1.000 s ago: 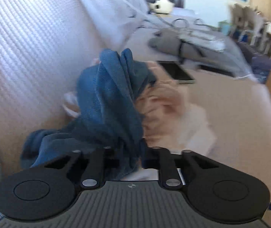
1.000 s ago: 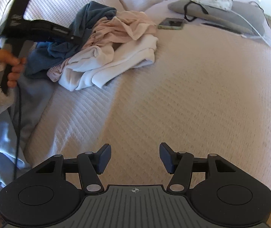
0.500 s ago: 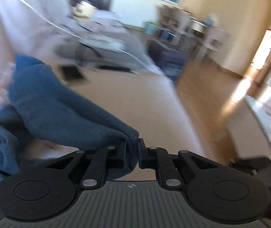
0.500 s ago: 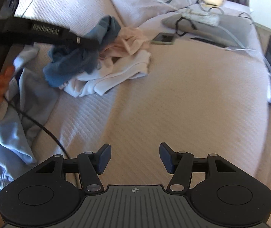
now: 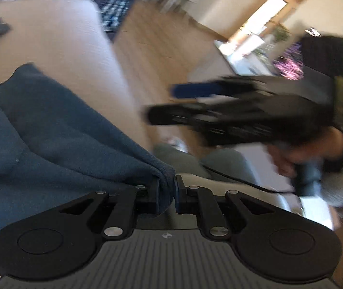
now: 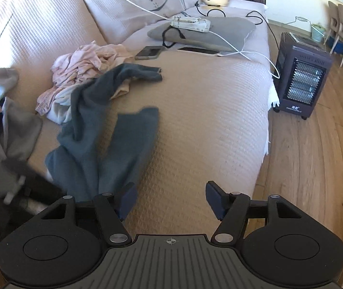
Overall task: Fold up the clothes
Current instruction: 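Lift the dark blue garment with the left gripper and spread it on the blanket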
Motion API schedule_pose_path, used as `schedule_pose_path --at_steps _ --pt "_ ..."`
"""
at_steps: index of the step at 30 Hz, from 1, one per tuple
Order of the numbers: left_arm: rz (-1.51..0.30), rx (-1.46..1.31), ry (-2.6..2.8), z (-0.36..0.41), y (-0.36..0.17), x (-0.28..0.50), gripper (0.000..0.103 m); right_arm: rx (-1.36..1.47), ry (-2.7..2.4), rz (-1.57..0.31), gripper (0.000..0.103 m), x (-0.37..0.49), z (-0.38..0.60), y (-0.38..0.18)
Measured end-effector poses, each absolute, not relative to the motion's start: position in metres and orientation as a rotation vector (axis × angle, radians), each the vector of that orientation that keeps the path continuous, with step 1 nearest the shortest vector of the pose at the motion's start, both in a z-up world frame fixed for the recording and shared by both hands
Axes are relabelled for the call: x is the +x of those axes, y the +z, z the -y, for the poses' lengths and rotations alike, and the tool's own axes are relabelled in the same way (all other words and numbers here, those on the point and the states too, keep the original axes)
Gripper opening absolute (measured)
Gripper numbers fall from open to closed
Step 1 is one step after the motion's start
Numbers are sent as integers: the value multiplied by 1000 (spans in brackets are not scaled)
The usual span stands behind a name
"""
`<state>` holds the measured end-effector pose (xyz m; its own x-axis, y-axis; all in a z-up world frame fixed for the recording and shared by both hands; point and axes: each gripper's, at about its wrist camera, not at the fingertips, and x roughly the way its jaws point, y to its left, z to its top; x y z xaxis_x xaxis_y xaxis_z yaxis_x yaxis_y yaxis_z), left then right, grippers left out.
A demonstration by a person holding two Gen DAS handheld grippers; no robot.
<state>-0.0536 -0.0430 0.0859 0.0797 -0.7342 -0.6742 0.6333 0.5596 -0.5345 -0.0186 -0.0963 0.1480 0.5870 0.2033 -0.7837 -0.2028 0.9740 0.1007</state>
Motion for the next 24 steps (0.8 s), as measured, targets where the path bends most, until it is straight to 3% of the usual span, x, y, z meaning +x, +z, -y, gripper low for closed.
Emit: schedule_pose_path --at_steps 1,5,7,11,15,19,24 --pt "-1081 -84 -1033 46 85 -56 12 6 241 -917 65 -17 95 146" --pt "-1128 -56 -979 45 73 -54 40 32 257 -937 65 -10 88 133" --pt "-1128 -72 -899 32 71 -50 42 27 255 -945 65 -6 84 126" --pt "-1080 -170 -736 -15 84 -43 61 -25 284 -960 64 10 70 118" --pt "-1004 -243 -387 -75 89 -32 63 -57 319 -937 63 35 60 117" --pt "-1027 -331 -164 -121 70 -26 61 -99 355 -934 45 71 49 109" --pt "-1059 -426 -112 -147 57 -19 62 -128 362 -966 43 107 33 89"
